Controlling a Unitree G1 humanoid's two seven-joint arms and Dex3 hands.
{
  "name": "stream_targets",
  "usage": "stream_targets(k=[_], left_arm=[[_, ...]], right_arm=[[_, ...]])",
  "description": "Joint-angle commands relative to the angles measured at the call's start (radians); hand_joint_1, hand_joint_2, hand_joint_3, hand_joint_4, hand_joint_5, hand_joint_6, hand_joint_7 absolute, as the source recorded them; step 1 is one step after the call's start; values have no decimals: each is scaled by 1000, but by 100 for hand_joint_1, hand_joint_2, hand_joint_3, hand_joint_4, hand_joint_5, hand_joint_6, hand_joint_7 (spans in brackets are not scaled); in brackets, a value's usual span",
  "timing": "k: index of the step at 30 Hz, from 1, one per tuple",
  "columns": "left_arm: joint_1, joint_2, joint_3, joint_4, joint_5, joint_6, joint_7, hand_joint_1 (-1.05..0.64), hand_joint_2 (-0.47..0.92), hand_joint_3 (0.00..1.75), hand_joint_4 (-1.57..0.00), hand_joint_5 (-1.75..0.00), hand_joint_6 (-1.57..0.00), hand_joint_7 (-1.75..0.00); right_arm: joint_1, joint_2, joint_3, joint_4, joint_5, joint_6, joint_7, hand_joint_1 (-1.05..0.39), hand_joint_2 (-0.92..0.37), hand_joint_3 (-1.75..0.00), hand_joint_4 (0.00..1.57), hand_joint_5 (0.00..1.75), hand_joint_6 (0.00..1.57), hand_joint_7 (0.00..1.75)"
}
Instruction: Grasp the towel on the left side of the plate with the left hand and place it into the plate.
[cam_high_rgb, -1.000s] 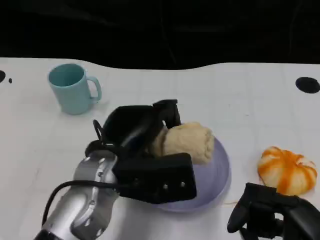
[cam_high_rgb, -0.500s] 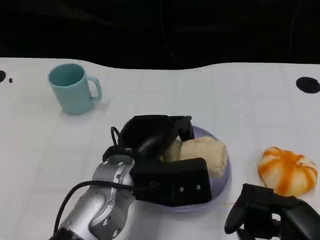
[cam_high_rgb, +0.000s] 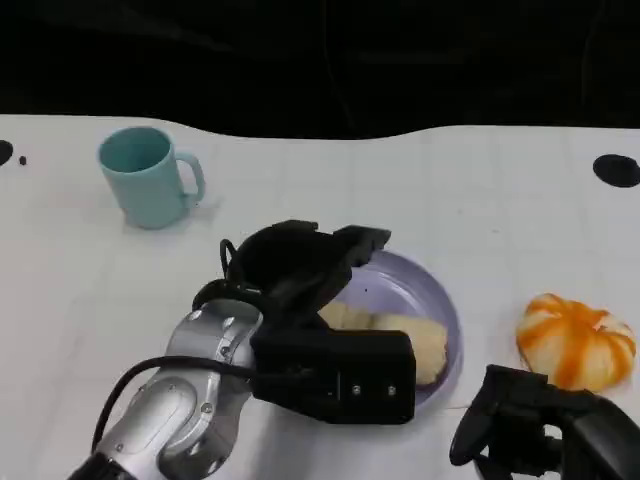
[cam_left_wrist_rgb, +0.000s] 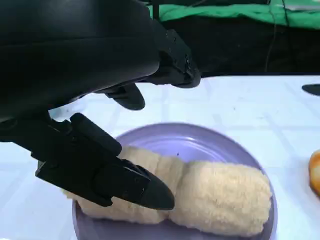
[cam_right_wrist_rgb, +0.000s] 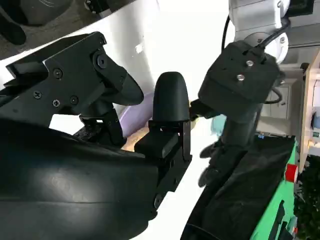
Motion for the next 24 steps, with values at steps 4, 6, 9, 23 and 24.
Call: stream_targets(k=[4, 6, 9, 23, 24], left_arm=[[37, 68, 44, -119, -6, 2, -38, -72, 92, 13, -18, -44, -21, -1], [58, 86, 61, -157, -16, -3, -47, -70, 92, 13, -22, -46, -23, -3], [98, 113, 97, -213, -40, -13, -53, -67, 92, 13, -28, -50, -27, -5], [377, 24, 442, -420, -586, -91, -13, -23, 92, 17, -74, -95, -83, -25], [394, 17, 458, -439, -621, -79, -18, -21, 92, 19, -77, -98, -86, -26]], right_arm=[[3, -9, -20, 0, 16, -3, 7, -3, -59, -112, 72, 175, 61, 148], [3, -9, -20, 1, 16, -5, 8, -3, -59, -112, 73, 175, 61, 148], [0, -9, -22, 9, 14, -9, 10, -4, -58, -112, 73, 175, 61, 147], [-7, -8, -26, 24, 15, -23, 15, -5, -59, -110, 73, 175, 61, 146], [-8, -8, -26, 24, 15, -25, 15, -5, -59, -110, 73, 175, 61, 146]])
